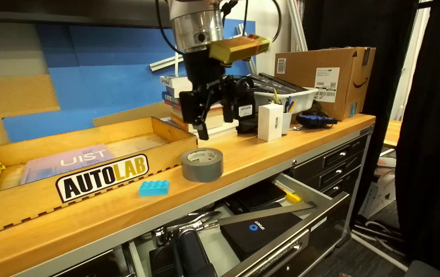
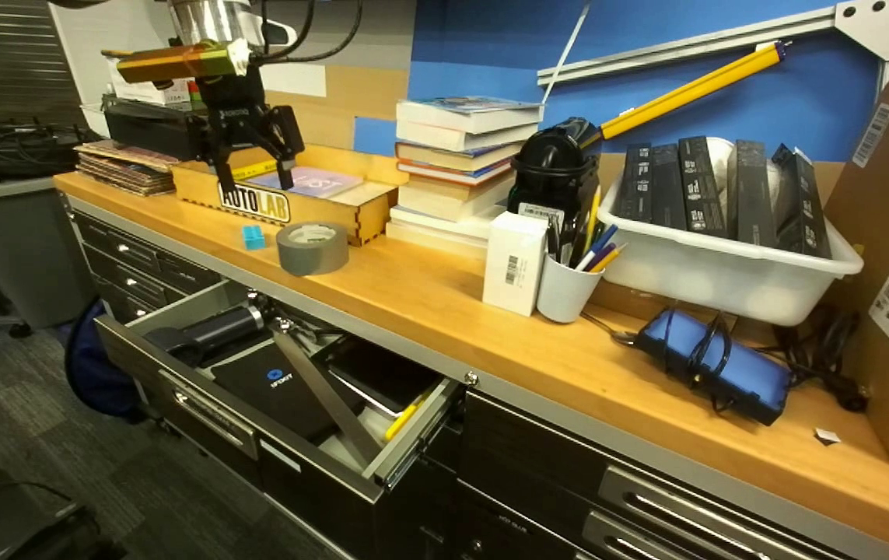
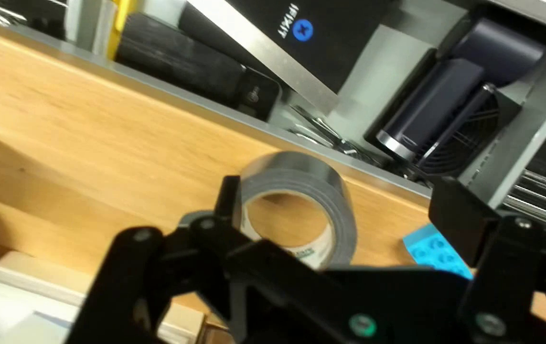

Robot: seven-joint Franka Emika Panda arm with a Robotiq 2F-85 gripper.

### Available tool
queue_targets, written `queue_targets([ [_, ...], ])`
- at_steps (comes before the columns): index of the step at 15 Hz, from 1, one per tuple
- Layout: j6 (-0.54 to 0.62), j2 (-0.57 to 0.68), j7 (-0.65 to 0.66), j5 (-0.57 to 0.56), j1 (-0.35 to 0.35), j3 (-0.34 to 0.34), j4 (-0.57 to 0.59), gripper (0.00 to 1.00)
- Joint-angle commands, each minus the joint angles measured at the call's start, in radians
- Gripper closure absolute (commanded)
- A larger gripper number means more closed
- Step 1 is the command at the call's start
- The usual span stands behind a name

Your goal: Pick up the blue object from the counter and put it in the drawer and close it

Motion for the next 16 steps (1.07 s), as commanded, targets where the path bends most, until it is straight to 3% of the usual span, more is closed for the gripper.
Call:
queue_targets([
  [1,0.057,0.122,-0.095,0.106,0.021,0.004,0.114,0.00],
  [5,0.040,0.251,-0.197,0.191,0.032,0.020,0.215,0.00],
  [16,-0.098,0.512,-0.290,0.118,0.096,0.047,0.473,0.00],
])
